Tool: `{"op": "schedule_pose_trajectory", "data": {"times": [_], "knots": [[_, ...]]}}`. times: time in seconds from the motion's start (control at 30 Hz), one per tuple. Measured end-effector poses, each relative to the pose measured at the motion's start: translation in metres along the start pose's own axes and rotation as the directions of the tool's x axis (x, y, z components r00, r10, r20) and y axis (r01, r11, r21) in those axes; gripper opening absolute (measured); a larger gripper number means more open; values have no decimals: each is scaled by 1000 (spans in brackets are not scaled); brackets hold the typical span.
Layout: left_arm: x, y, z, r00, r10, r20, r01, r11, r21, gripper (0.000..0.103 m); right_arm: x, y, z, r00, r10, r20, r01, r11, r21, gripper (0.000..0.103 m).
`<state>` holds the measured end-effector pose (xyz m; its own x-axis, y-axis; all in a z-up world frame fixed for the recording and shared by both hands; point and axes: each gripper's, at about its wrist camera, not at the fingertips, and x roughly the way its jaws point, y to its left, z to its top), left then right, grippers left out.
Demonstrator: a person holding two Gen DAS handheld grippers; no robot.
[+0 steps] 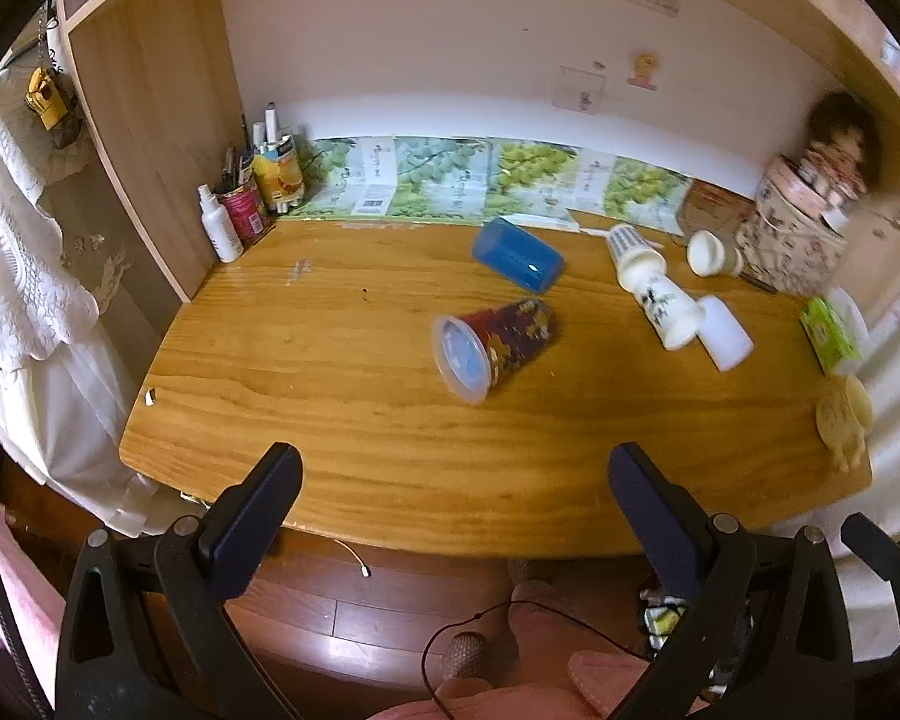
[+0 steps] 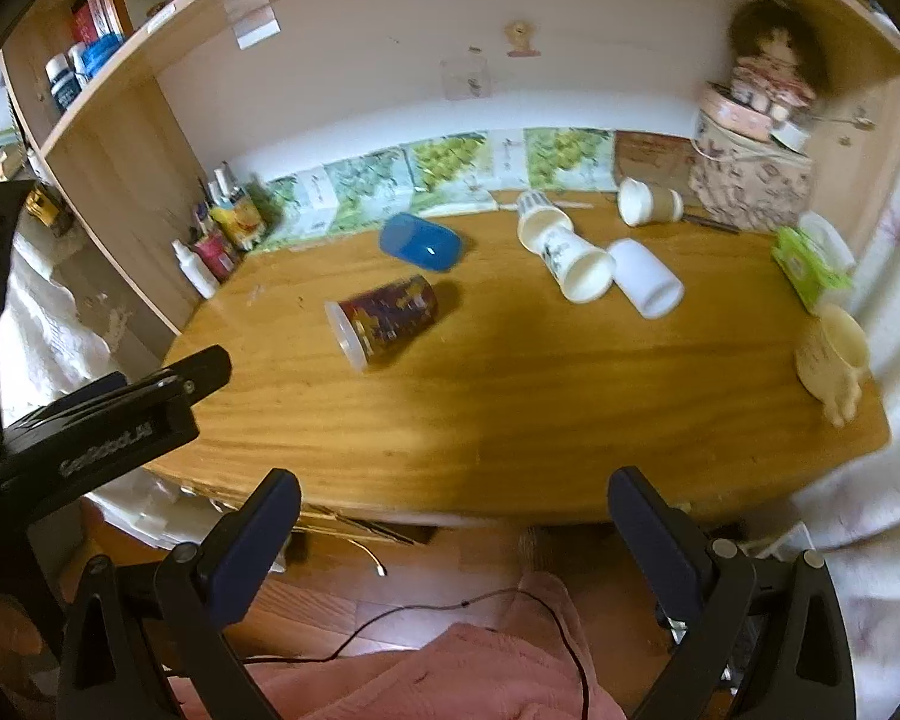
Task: Flip cup upright
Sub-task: 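Move the right gripper toward the blue plastic cup lying on its side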
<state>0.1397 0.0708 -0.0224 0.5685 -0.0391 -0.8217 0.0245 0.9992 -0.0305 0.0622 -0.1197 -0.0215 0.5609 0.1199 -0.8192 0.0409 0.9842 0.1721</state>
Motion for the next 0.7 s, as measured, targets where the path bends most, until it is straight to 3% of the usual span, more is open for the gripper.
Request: {"op": "schedule_pose_trajectory", "data": {"times": [0.37, 0.7], "knots": [[33, -14, 65, 998, 54, -45, -58, 993, -100, 102, 35, -22, 83, 993, 119, 18, -116, 986, -118, 103], [76, -15, 113, 979, 160, -127, -184, 961, -206, 102, 89, -42, 158, 980, 199, 5, -194, 960, -200, 103]]}}
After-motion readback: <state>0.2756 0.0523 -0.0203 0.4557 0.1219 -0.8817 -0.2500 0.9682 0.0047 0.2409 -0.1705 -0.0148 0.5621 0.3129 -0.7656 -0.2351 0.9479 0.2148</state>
